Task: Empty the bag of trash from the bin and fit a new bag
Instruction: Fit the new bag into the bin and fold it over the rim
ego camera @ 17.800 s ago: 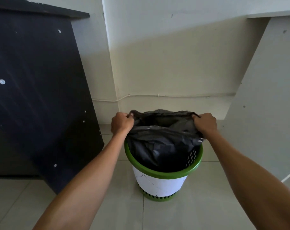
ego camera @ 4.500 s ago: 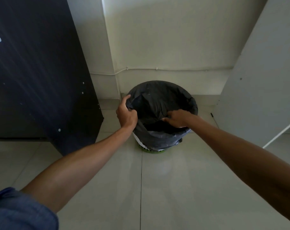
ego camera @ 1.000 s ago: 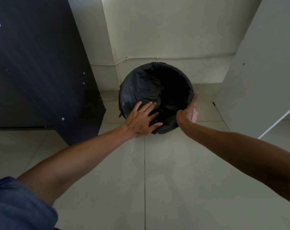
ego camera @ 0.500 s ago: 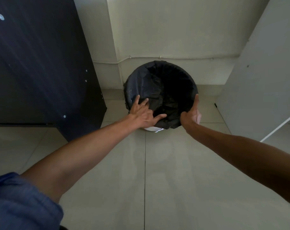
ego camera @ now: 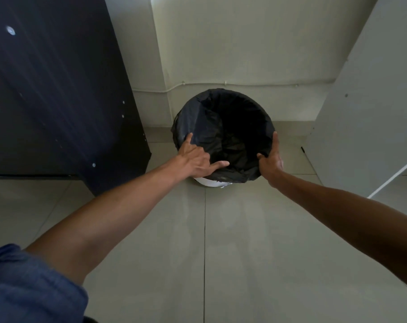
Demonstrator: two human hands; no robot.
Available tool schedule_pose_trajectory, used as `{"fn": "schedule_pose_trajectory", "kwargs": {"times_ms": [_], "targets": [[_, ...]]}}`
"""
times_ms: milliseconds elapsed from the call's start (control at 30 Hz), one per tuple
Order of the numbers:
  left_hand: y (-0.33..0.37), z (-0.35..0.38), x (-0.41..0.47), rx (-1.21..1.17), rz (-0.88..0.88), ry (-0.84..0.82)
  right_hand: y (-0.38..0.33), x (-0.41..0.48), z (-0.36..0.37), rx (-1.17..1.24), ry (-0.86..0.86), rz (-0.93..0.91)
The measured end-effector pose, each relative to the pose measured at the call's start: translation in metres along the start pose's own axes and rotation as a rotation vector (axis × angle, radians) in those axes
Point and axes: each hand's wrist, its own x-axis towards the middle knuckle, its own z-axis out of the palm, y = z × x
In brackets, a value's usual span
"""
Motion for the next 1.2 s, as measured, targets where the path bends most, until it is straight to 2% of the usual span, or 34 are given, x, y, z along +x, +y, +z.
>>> {"fn": "schedule_pose_trajectory", "kwargs": {"times_ms": [200, 367, 500, 633, 767, 900, 1100, 1200], "targets": [[0.021, 0.005, -0.007, -0.171, -0.071, -0.204, -0.006, -0.021, 0.022, -0.061, 0.008, -0.026], [0.016, 0.013, -0.003, -0.256, -0.130, -0.262, -0.005, -0.001, 0.011, -0.072, 0.058, -0.095], [0.031, 0.022, 0.002, -0.299, -0.106, -0.250, -0.011, -0.014, 0.031, -0.144, 0.014, -0.077], [0.008, 0.029, 0.007, -0.039, -0.073, -0.006, -0.002, -0.005, 0.026, -0.134, 0.018, -0.166], [-0.008, 0.027, 0.008, -0.102, -0.264, -0.165, 0.009, 0.002, 0.017, -0.138, 0.018, -0.216], [-0.007, 0.029, 0.009, -0.069, -0.251, -0.179, 0.011, -0.010, 0.026, -0.155, -0.043, -0.333], [-0.014, 0.018, 0.011, -0.101, -0.290, -0.294, -0.008, 0.024, 0.016, -0.139, -0.053, -0.286], [-0.013, 0.022, 0.012, -0.125, -0.246, -0.232, -0.007, 0.015, 0.025, -0.326, -0.049, -0.285]]}}
